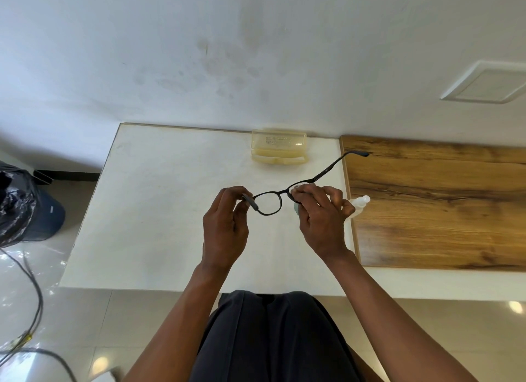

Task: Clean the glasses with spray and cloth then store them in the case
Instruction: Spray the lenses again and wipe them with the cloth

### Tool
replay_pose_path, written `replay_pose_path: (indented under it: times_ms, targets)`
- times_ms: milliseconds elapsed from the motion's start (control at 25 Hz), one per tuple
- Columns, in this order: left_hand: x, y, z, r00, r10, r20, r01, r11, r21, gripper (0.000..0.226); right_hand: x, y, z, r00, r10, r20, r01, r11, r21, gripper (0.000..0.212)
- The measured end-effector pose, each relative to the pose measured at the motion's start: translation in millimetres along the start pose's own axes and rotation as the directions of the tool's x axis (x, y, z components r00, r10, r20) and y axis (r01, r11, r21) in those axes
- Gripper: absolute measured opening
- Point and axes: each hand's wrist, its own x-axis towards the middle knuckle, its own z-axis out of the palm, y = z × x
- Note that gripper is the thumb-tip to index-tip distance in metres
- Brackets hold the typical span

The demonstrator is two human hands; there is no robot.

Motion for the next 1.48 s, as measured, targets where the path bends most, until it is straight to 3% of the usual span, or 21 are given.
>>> replay_pose_path:
  times_ms: [320, 440, 560, 800, 1040, 1160, 1320, 1480]
  targets:
    - [4, 0, 4, 0.994, -0.076, -0.077, 0.076, 0.997, 0.007, 0.017, -4, 0, -1, 0.975, -0.116, -0.191, 0.087, 0.984, -0.153, 0.012]
    - [5, -2, 4, 0.997, -0.047, -0.057, 0.050, 0.997, 0.057, 0.016, -6, 2, -1, 0.972, -0.093, -0.215, 0.032, 0.962, -0.272, 0.005]
    - [5, -3, 3, 0.999, 0.002, -0.038, 0.002, 0.996, 0.089, 0.015, -5, 2, 2, 0.978, -0.045, -0.204, -0.020, 0.952, -0.306, 0.014]
    - [9, -3, 1, 0.998, 0.023, -0.052, -0.018, 0.997, 0.080, 0.020, -3, -4, 4, 0.995, -0.071, -0.075, 0.058, 0.985, -0.165, 0.028]
    - [9, -4, 1, 0.997, 0.039, -0.062, -0.034, 0.996, 0.084, 0.021, -6, -11, 4, 0.995, -0.053, -0.088, 0.056, 0.998, 0.032, 0.036]
    - [8, -5, 1, 0.997, 0.032, -0.075, -0.026, 0.996, 0.079, 0.030, -8, -8, 4, 0.990, -0.080, -0.113, 0.087, 0.994, 0.058, 0.028]
    - [7, -6, 0, 0.997, 0.033, -0.071, -0.027, 0.996, 0.081, 0.038, -11, -2, 3, 0.977, -0.143, -0.160, 0.128, 0.987, -0.097, 0.022]
    - [8, -7, 0, 0.998, 0.028, -0.054, -0.025, 0.997, 0.067, 0.040, -11, 4, -1, 0.967, -0.102, -0.236, 0.039, 0.966, -0.255, 0.023]
